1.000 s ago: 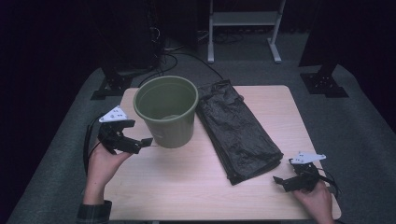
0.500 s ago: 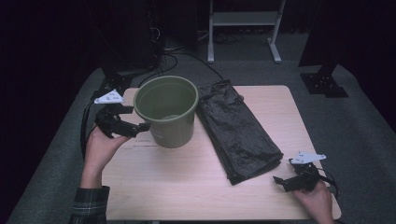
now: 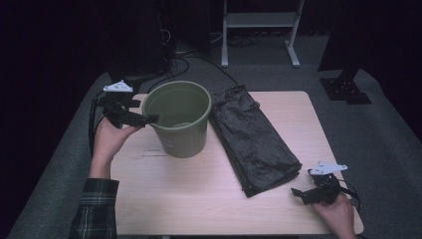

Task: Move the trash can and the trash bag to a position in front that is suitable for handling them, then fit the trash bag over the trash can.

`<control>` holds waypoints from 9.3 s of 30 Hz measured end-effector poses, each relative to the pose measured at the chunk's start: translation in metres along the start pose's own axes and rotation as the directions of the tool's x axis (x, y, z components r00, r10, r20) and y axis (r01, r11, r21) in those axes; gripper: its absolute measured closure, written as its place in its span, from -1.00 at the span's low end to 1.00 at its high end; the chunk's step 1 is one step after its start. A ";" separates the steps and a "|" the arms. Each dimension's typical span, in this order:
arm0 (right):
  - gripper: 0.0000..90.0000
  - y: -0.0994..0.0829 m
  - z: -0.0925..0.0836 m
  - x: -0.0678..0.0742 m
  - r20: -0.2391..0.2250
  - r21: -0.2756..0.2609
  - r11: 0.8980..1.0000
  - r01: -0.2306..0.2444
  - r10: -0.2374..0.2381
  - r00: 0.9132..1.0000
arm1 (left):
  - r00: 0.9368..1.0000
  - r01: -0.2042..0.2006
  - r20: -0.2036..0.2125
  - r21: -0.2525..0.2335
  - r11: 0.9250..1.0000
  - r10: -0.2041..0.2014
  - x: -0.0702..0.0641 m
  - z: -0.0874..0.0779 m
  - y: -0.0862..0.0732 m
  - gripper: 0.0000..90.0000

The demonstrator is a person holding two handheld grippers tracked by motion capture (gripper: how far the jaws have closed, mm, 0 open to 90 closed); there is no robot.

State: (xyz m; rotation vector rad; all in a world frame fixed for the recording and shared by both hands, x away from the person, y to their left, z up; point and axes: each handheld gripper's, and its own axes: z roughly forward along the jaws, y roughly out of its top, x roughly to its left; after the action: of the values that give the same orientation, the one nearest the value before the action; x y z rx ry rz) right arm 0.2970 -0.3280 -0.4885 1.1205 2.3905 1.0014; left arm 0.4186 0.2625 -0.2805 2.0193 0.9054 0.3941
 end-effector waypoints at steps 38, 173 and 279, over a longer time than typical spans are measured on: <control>-1.00 0.000 0.000 0.000 -0.003 0.000 1.000 0.003 -0.003 1.000 | 1.000 0.009 -0.005 0.075 0.997 -0.008 0.022 0.043 -0.014 -1.00; -1.00 0.001 0.001 0.000 -0.003 -0.002 1.000 0.006 -0.006 1.000 | 0.996 -0.085 0.035 -0.067 0.994 0.088 -0.091 -0.017 -0.139 -1.00; 0.94 0.012 -0.018 0.003 -0.046 0.043 0.999 0.005 -0.003 0.999 | 0.998 -0.049 -0.042 0.161 0.986 0.056 -0.083 0.063 -0.210 -1.00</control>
State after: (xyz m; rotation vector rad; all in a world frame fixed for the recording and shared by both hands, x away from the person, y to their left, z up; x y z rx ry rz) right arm 0.2924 -0.3285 -0.4672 1.1185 2.4607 0.9885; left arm 0.3025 0.2419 -0.4832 2.1920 0.9394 0.4108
